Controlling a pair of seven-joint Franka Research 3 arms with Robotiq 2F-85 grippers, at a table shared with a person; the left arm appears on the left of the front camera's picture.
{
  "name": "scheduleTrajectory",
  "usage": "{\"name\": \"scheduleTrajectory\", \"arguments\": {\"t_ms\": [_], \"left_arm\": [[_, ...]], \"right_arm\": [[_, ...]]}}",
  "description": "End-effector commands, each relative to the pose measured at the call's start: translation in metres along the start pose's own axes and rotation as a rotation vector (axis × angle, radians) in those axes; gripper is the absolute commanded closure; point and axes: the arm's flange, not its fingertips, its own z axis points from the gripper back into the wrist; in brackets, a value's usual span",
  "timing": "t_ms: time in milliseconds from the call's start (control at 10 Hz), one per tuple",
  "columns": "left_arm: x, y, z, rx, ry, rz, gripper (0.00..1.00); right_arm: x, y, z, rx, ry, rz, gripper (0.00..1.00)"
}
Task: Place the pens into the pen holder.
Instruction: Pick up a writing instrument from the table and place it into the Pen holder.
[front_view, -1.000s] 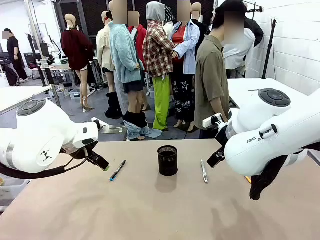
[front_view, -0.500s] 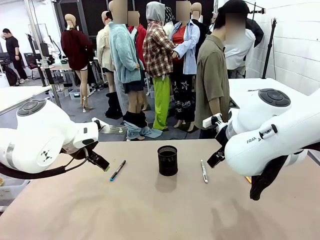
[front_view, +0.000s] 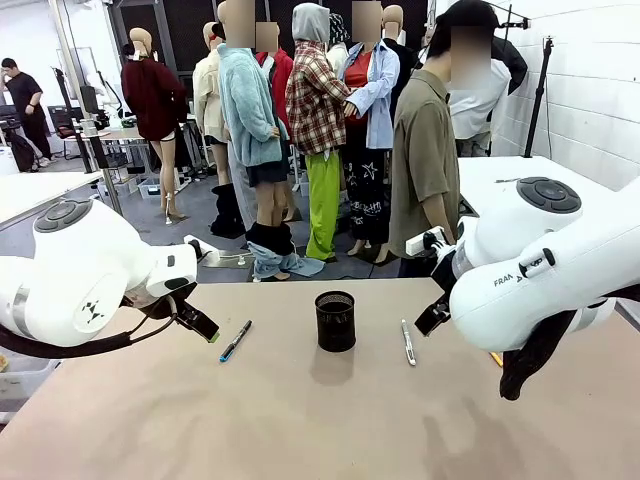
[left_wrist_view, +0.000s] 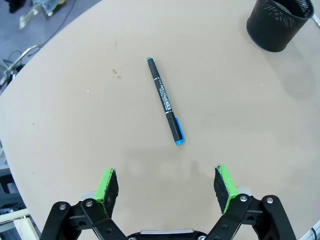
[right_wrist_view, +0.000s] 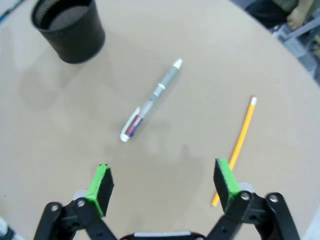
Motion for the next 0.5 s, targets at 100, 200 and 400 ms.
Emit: {"name": "scheduleTrajectory", "arguments": {"t_ms": [100, 200, 400], "left_arm": [[0.0, 0.001, 0.0, 0.0, 0.0, 0.003, 0.0], [0.0, 0.001, 0.0, 0.0, 0.0, 0.003, 0.0], [0.0, 0.001, 0.0, 0.0, 0.0, 0.003, 0.0]], "right_arm": [[0.024, -0.043, -0.015, -0.053, 0.143, -0.133, 0.0], [0.03, -0.061, -0.027, -0.033, 0.202, -0.154, 0.0], [0.028, -0.092, -0.048, 0.018, 0.292, -0.25, 0.0]]}}
